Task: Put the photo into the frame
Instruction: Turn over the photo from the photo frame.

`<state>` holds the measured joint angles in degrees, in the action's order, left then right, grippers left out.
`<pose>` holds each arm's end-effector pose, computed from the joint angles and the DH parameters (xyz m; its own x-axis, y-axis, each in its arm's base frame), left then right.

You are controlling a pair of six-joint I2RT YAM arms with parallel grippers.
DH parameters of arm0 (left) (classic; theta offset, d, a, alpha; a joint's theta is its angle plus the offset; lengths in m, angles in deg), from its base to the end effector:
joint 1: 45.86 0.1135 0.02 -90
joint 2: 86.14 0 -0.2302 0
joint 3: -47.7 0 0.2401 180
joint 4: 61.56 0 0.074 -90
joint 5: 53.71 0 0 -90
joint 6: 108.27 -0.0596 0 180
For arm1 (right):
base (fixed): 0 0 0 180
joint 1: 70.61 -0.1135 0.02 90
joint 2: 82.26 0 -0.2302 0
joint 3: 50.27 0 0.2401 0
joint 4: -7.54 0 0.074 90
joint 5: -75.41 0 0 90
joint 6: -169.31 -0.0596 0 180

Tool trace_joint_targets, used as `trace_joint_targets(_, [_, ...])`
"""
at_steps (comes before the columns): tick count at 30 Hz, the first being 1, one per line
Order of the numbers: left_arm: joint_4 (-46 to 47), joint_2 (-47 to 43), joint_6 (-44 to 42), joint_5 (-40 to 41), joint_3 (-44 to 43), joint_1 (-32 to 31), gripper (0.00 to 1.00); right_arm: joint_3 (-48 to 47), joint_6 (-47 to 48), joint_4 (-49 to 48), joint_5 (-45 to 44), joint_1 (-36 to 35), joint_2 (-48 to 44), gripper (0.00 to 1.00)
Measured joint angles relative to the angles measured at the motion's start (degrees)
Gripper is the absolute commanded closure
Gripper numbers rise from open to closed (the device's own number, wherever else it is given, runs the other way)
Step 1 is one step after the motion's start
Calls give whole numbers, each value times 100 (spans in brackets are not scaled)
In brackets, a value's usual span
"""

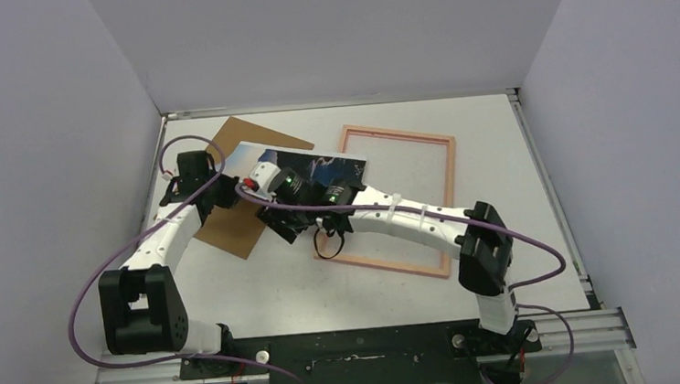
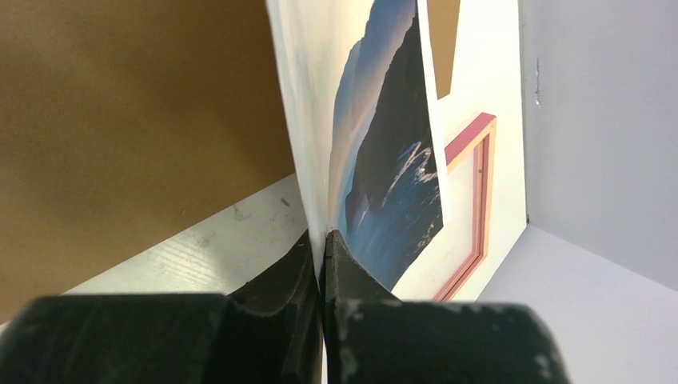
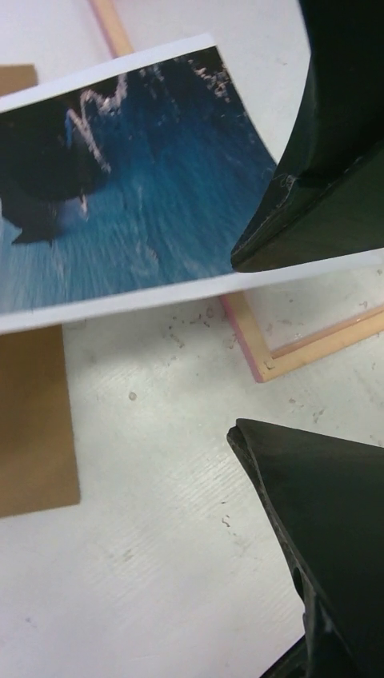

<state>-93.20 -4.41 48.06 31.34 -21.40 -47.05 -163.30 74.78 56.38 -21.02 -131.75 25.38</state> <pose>0.3165 -0.0117 0.1957 -0.3557 -0.9053 -0.2323 -0.6061 0.4126 -0.6800 0.2112 0.3694 0.2638 -0.3965 -0.5569 -0.7298 -0.8022 0.5967 -0.0194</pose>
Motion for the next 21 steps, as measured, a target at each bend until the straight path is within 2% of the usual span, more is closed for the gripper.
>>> trace_joint_targets(7, [-369, -33, 0, -87, -17, 0, 100, -474, 710, 332, -72, -313, 511, 32])
trace_joint_targets(10, [-474, -48, -2, -142, -22, 2, 100, -595, 975, 321, -385, -413, 640, 34])
trace_joint_targets(21, [-691, -149, -26, -485, -46, 22, 100, -514, 1687, 138, -750, -610, 1056, 52])
